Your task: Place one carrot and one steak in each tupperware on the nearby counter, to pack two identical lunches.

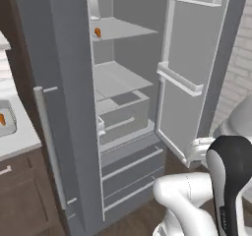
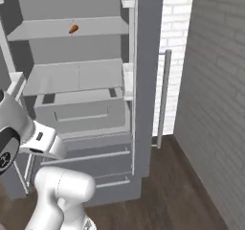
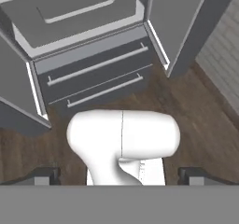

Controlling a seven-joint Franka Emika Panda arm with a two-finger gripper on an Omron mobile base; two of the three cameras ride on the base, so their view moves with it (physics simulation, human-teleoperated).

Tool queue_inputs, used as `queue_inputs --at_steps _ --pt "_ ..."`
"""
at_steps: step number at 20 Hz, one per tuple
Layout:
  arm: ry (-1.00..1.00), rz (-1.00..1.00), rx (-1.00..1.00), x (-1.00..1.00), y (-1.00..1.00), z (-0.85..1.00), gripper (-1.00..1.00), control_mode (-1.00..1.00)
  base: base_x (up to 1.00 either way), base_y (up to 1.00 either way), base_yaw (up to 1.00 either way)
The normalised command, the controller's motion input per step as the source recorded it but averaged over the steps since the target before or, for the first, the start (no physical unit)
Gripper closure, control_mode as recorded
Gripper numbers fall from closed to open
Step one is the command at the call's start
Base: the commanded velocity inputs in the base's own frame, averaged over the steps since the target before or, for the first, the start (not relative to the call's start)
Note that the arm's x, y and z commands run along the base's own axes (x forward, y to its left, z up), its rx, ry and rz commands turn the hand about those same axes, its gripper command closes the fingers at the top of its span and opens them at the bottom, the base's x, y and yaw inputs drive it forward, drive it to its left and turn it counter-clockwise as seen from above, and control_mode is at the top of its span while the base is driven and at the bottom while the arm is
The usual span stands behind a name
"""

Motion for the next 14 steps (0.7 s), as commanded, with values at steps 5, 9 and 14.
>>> queue_inputs --at_steps 5,9,14 --pt "0.00 0.00 0.00 0.00 0.00 0.00 -1.00 1.00 0.46 -0.23 0.50" --pt "0.00 0.00 0.00 0.00 0.00 0.00 -1.00 1.00 0.44 -0.13 0.48" --pt "0.00 0.00 0.00 0.00 0.00 0.00 -1.00 1.00 0.23 -0.35 0.30"
